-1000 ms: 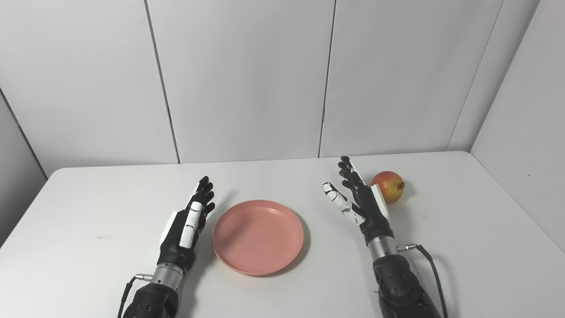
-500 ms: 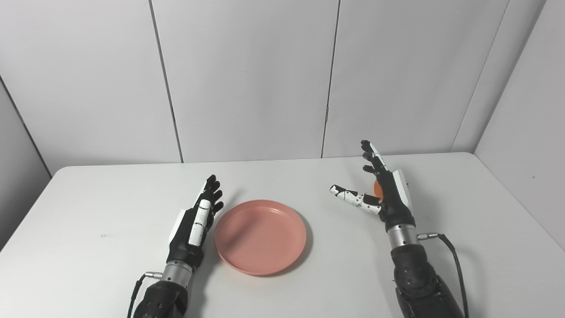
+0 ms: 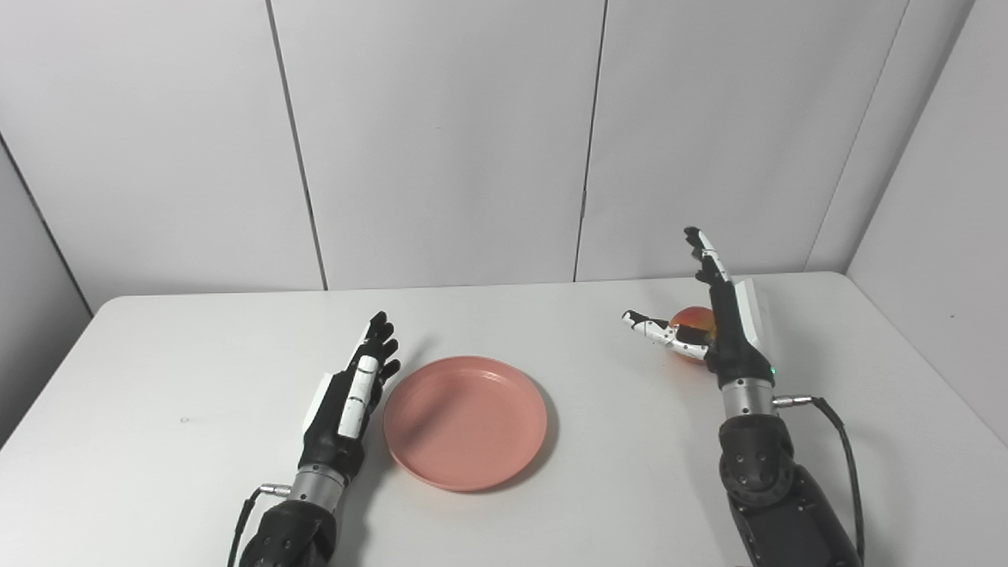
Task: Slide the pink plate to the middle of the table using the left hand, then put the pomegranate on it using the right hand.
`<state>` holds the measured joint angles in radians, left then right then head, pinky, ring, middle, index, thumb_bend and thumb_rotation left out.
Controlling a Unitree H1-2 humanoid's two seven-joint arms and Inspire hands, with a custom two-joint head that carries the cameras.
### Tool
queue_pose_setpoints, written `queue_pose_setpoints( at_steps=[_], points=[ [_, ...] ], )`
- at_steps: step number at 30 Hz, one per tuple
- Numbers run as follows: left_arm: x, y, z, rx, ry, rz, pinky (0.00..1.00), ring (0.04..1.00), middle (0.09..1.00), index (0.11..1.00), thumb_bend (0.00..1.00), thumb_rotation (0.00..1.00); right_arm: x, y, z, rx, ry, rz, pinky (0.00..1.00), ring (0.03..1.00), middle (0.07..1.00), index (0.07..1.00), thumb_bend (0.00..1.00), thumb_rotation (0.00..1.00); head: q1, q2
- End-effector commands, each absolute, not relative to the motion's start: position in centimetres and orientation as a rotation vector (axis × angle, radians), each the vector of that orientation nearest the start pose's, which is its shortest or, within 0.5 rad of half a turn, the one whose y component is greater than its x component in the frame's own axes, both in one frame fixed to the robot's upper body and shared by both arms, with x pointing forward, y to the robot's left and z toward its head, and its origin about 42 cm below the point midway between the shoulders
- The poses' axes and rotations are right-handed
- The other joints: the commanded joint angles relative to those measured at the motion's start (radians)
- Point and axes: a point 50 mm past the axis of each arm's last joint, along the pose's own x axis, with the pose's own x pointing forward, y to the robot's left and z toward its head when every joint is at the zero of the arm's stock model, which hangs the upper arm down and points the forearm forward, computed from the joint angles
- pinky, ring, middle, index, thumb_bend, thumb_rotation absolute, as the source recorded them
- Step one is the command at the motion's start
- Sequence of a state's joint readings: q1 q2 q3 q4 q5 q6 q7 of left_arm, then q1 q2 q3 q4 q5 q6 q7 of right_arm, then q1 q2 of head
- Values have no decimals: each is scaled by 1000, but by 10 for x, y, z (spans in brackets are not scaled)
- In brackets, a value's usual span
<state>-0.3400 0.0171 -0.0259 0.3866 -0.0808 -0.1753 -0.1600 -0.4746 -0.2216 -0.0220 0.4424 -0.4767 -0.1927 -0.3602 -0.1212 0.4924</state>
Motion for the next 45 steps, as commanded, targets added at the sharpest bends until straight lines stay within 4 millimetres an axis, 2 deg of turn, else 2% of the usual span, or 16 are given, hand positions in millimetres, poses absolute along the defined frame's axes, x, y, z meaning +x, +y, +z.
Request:
queue_pose_setpoints(
  at_steps=[1, 6, 17, 28, 32, 38, 43, 45],
  points=[
    [383, 173, 102, -38, -105, -254, 946, 982, 1000, 1000, 563, 1000, 445, -287, 204, -670, -450, -334, 769, 850, 890, 903, 743, 264, -1, 1],
    [383, 175, 102, -43, -101, -258, 954, 987, 1000, 1000, 561, 1000, 452, -303, 201, -724, -433, -379, 782, 860, 889, 902, 767, 296, -8, 0],
    [382, 175, 102, -39, -102, -260, 953, 983, 1000, 1000, 574, 1000, 459, -316, 187, -779, -358, -387, 777, 861, 898, 894, 802, 290, -11, 5],
    [382, 176, 104, -30, -103, -265, 947, 984, 1000, 1000, 570, 1000, 461, -309, 176, -796, -268, -321, 766, 852, 884, 898, 829, 267, -12, 10],
    [383, 176, 104, -32, -101, -261, 950, 982, 1000, 1000, 569, 1000, 461, -306, 172, -799, -237, -295, 752, 844, 879, 894, 838, 286, -11, 12],
    [382, 176, 105, -40, -105, -261, 951, 981, 1000, 1000, 559, 1000, 459, -304, 165, -783, -227, -288, 699, 791, 834, 846, 819, 180, -12, 14],
    [381, 175, 106, -43, -108, -266, 949, 979, 1000, 1000, 562, 1000, 458, -304, 161, -783, -212, -280, 683, 775, 818, 826, 796, 152, -10, 15],
    [381, 175, 106, -45, -111, -267, 953, 981, 1000, 1000, 561, 1000, 457, -303, 161, -783, -205, -279, 645, 751, 807, 819, 780, 136, -10, 15]
  ],
)
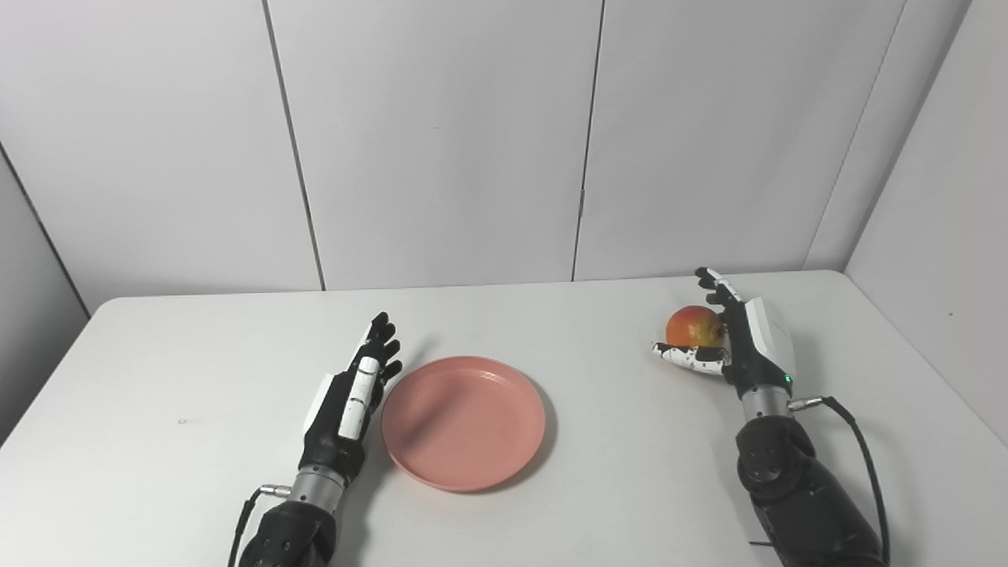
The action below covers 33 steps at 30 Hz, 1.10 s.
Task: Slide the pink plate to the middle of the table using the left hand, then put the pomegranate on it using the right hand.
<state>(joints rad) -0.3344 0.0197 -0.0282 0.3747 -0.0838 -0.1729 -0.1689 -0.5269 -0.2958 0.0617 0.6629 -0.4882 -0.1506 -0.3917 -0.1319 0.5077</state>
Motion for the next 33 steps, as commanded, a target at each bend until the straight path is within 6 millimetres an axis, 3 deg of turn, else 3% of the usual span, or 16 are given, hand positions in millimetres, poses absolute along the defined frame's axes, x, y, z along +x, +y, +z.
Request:
queue_pose_setpoints(
  at_steps=[1, 6, 11, 16, 17, 19, 24, 27, 33],
  points=[
    [381, 175, 106, -44, -112, -268, 951, 981, 1000, 1000, 563, 1000, 457, -303, 160, -781, -203, -278, 631, 735, 796, 811, 769, 114, 0, 0],
    [381, 176, 106, -46, -107, -269, 951, 982, 1000, 1000, 557, 1000, 457, -303, 158, -765, -211, -288, 550, 655, 725, 762, 706, 8, 0, 2],
    [381, 176, 106, -36, -108, -267, 946, 979, 1000, 1000, 559, 1000, 457, -304, 158, -747, -215, -297, 506, 573, 674, 725, 647, 0, 0, 4],
    [381, 175, 107, -39, -105, -266, 946, 979, 1000, 1000, 562, 1000, 457, -306, 157, -752, -206, -296, 503, 565, 668, 711, 622, 0, 1, 4],
    [381, 175, 107, -40, -105, -266, 948, 980, 1000, 1000, 563, 1000, 457, -306, 157, -751, -204, -297, 499, 507, 666, 706, 558, 0, 2, 4],
    [382, 175, 106, -42, -106, -267, 949, 981, 1000, 1000, 571, 1000, 457, -307, 157, -760, -208, -298, 481, 473, 656, 690, 520, 0, 3, 4],
    [382, 174, 106, -51, -111, -269, 951, 981, 1000, 1000, 557, 1000, 457, -308, 155, -794, -232, -320, 483, 467, 626, 646, 511, 0, 4, 4],
    [383, 173, 106, -44, -110, -270, 948, 982, 1000, 1000, 570, 1000, 456, -309, 155, -786, -255, -332, 434, 409, 500, 547, 511, 0, 5, 2],
    [383, 170, 105, -34, -119, -272, 936, 978, 1000, 1000, 574, 1000, 455, -309, 159, -757, -292, -351, 409, 401, 480, 541, 511, 0, 12, -1]
  ],
)
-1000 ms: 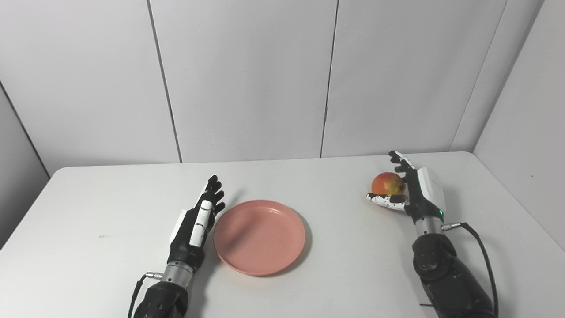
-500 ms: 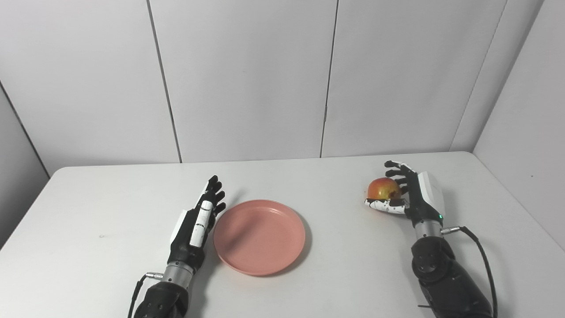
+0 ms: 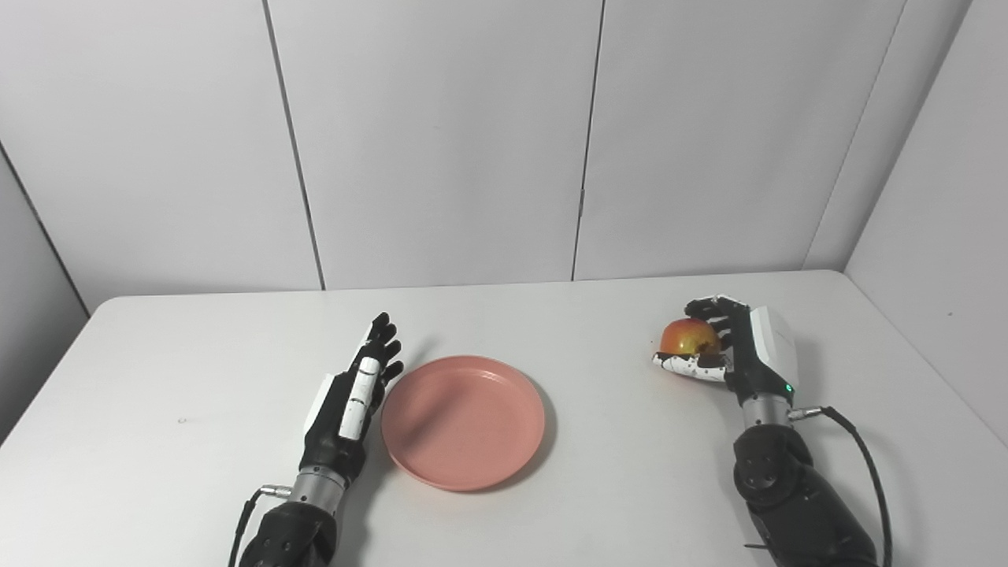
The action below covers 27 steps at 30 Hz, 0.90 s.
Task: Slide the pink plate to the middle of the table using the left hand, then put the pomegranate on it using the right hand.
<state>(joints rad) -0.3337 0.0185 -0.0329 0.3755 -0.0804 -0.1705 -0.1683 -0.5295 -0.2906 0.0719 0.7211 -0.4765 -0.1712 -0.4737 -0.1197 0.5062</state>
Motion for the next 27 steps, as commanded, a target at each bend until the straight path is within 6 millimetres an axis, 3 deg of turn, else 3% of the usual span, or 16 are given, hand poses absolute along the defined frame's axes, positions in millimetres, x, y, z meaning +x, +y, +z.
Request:
queue_pose_setpoints(
  at_steps=[1, 9, 14, 27],
  points=[
    [383, 169, 105, -34, -120, -272, 935, 977, 1000, 999, 572, 1000, 455, -310, 159, -753, -297, -352, 404, 399, 480, 541, 511, 0, 0, 0],
    [381, 160, 105, -14, -107, -274, 929, 976, 1000, 995, 580, 1000, 450, -308, 168, -711, -385, -343, 353, 390, 483, 542, 511, 0, 30, -5],
    [379, 151, 105, -19, -99, -270, 936, 977, 1000, 990, 585, 1000, 444, -303, 175, -686, -425, -312, 373, 401, 487, 538, 512, 0, 64, -7],
    [380, 128, 108, -6, -101, -251, 944, 981, 1000, 992, 584, 1000, 422, -272, 201, -602, -523, -171, 376, 405, 491, 542, 511, 0, 132, 4]
  ],
)
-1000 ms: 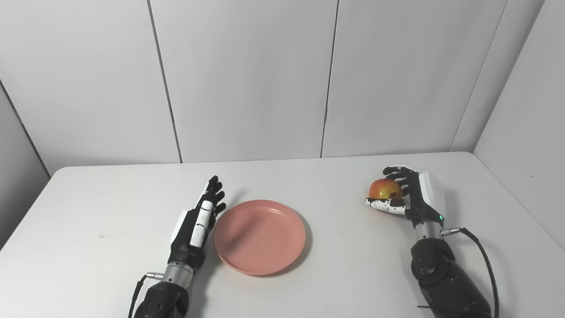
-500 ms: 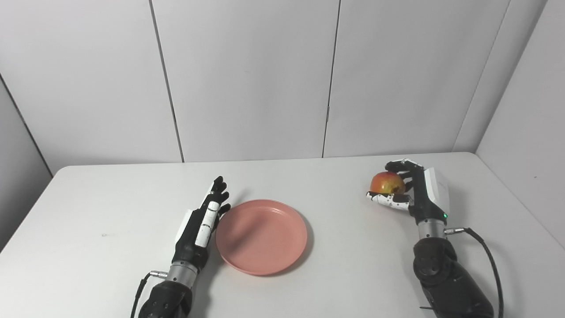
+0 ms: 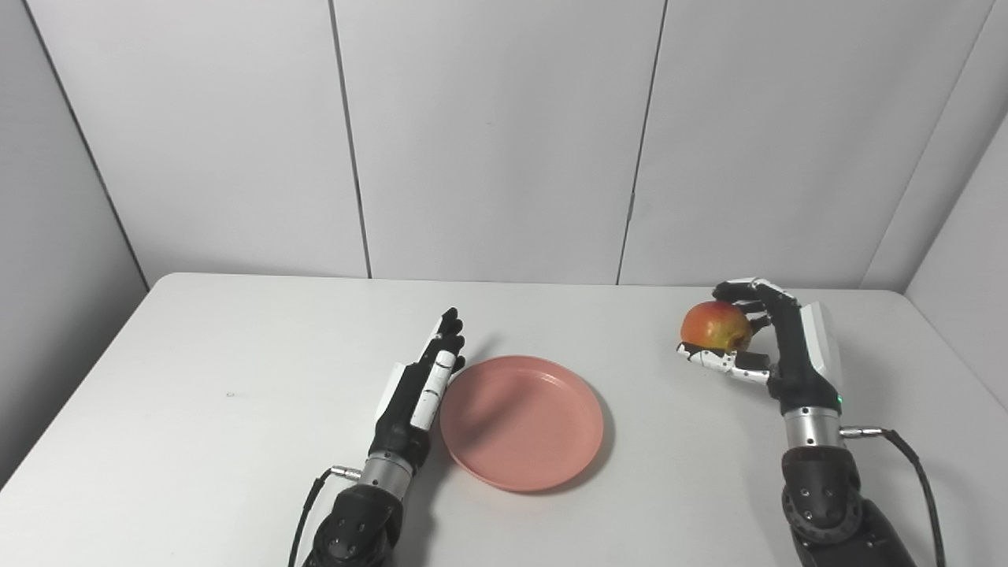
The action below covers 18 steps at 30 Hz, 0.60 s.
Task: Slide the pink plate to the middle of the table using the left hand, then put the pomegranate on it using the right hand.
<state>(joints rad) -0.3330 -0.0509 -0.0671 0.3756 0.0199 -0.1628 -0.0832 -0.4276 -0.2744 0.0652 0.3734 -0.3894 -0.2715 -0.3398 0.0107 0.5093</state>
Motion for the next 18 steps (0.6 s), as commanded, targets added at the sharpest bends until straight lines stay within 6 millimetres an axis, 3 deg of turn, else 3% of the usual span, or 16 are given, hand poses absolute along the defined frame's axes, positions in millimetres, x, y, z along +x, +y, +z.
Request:
queue_pose_setpoints(
  at_steps=[1, 8, 16, 18],
  points=[
    [380, 127, 108, -5, -102, -250, 940, 978, 999, 990, 577, 1000, 420, -270, 202, -600, -533, -162, 379, 407, 491, 541, 511, 0, 1, 1],
    [380, 121, 111, 7, -109, -249, 937, 978, 1000, 990, 553, 1000, 410, -256, 210, -576, -576, -97, 377, 406, 493, 539, 511, 0, 15, -1],
    [378, 118, 113, 16, -98, -245, 936, 980, 1000, 994, 554, 1000, 398, -222, 213, -516, -622, 28, 330, 380, 480, 555, 507, 0, 20, 2],
    [378, 119, 113, 16, -98, -244, 935, 979, 1000, 993, 550, 1000, 395, -212, 213, -510, -625, 56, 356, 391, 486, 551, 508, 0, 18, 4]
  ],
)
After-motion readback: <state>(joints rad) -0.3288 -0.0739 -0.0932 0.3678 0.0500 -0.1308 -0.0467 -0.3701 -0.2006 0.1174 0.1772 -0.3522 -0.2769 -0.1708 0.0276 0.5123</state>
